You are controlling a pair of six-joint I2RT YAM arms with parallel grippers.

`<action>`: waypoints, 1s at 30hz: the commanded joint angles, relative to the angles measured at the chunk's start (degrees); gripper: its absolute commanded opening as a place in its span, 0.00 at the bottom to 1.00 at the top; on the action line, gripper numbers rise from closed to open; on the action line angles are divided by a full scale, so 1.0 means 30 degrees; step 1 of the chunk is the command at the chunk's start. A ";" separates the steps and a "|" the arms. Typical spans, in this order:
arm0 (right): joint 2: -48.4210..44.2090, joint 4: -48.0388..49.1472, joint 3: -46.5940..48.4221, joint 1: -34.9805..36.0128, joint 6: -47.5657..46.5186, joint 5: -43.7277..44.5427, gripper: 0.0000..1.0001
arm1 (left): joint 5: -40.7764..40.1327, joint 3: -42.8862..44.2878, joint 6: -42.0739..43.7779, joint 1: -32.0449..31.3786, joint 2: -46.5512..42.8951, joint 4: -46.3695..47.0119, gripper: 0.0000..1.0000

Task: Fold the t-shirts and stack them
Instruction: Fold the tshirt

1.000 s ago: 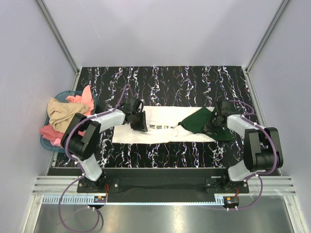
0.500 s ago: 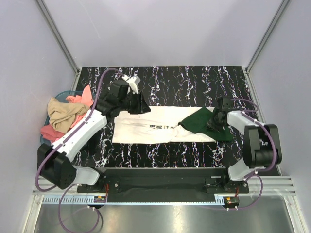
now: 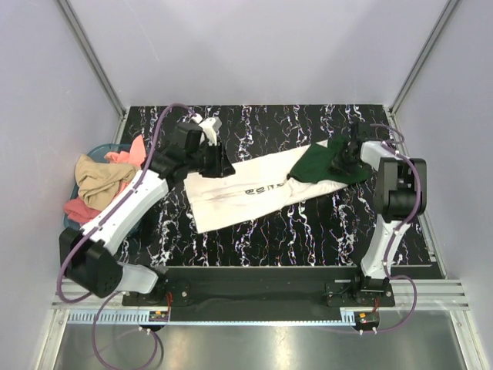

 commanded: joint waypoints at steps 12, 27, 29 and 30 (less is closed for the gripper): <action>0.7851 -0.0707 1.1421 -0.1748 -0.2047 -0.4826 0.20 | -0.1254 0.4293 0.2268 0.1025 0.8520 -0.0651 0.34; 0.0733 -0.1292 0.7732 -0.3097 -0.1286 -0.5559 0.31 | -0.3893 -0.0444 0.1333 0.1289 1.0225 0.1075 0.27; -0.0318 -0.1292 0.6503 -0.3097 -0.1169 -0.5501 0.31 | -0.3893 -0.1385 0.0954 0.1289 0.9496 0.1513 0.27; -0.0673 -0.1263 0.6063 -0.3068 -0.1139 -0.5297 0.32 | -0.3661 -0.2521 0.0806 0.1289 0.9229 0.1748 0.27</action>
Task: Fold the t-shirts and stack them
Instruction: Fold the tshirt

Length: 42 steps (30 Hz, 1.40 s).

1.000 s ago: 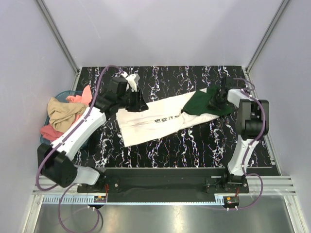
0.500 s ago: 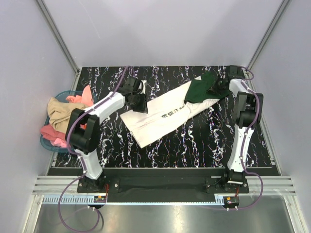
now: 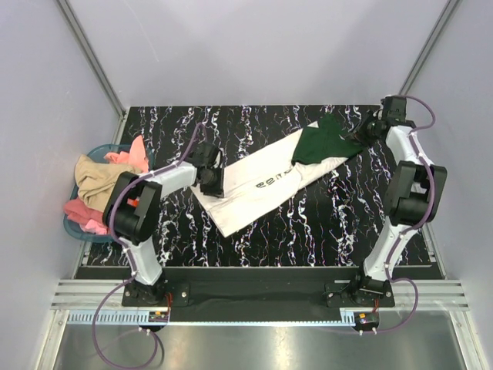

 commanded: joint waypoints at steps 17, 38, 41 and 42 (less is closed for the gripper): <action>-0.0989 0.2743 -0.4882 0.0174 0.0033 -0.0444 0.48 | 0.1392 -0.9986 -0.7717 -0.5765 -1.1958 0.3574 0.30; 0.6073 0.4972 0.0886 -0.0206 0.1557 -0.2552 0.12 | 0.1566 -0.3973 -0.2588 -0.4009 -0.8064 0.0197 0.31; 0.7243 0.4914 0.2817 -0.0353 0.1820 -0.3195 0.03 | 0.2122 -0.3796 -0.1856 -0.3219 -0.7771 0.0080 0.31; 0.8146 0.4884 0.4128 -0.0382 0.1879 -0.3459 0.01 | 0.2472 -0.3737 -0.1680 -0.3042 -0.7509 0.0080 0.31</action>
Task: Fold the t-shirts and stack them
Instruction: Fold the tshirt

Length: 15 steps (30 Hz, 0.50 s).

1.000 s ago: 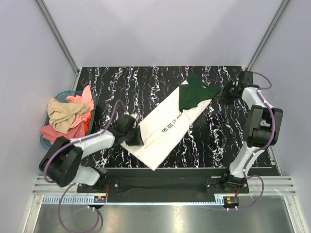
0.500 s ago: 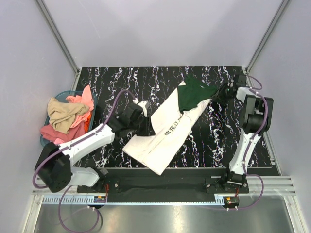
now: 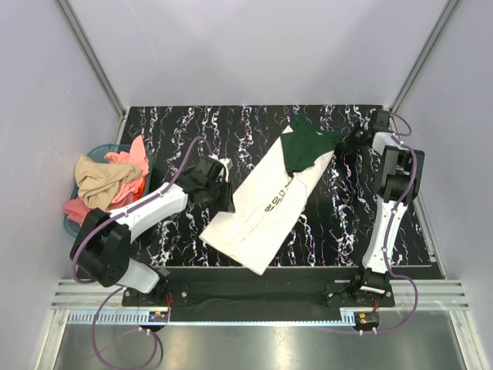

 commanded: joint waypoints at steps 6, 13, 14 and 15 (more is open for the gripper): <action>0.5399 -0.2211 0.9825 -0.0222 0.1002 -0.2599 0.02 | 0.2132 0.1680 0.2079 0.1628 0.2069 -0.0060 0.31; 0.3067 -0.3859 0.8288 -0.0251 0.0388 -0.1692 0.33 | 0.1224 0.1008 0.2401 0.2272 0.3883 0.0025 0.33; 0.2418 -0.3888 0.7556 -0.0280 0.0299 -0.1168 0.35 | 0.1601 0.0455 0.2314 0.2301 0.3914 0.0260 0.33; 0.1715 -0.3859 0.6040 -0.0280 0.0270 -0.0872 0.36 | 0.1952 0.0131 0.2226 0.2272 0.3886 0.0668 0.33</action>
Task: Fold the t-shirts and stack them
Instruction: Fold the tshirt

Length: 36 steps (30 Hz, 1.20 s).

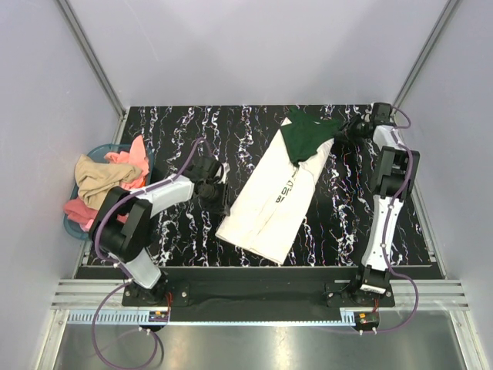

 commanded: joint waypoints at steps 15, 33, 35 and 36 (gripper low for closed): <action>-1.1048 0.0690 -1.1957 0.1473 -0.0298 0.2437 0.31 | 0.1061 -0.7586 -0.3745 -0.3353 -0.3159 0.5762 0.02; -0.6425 -0.0419 -0.7566 0.7305 -0.0329 0.5716 0.29 | -0.0462 -0.6011 -0.5774 -0.5758 -0.7353 0.3570 0.27; -0.5778 -0.1329 -0.6747 0.7540 -0.0181 0.6364 0.29 | -0.0491 -0.4808 -0.5449 -0.5758 -0.7089 0.3303 0.26; -0.5224 -0.1360 -0.6655 0.7599 0.0022 0.6394 0.29 | -0.0607 -0.4283 -0.5245 -0.5758 -0.7088 0.3244 0.26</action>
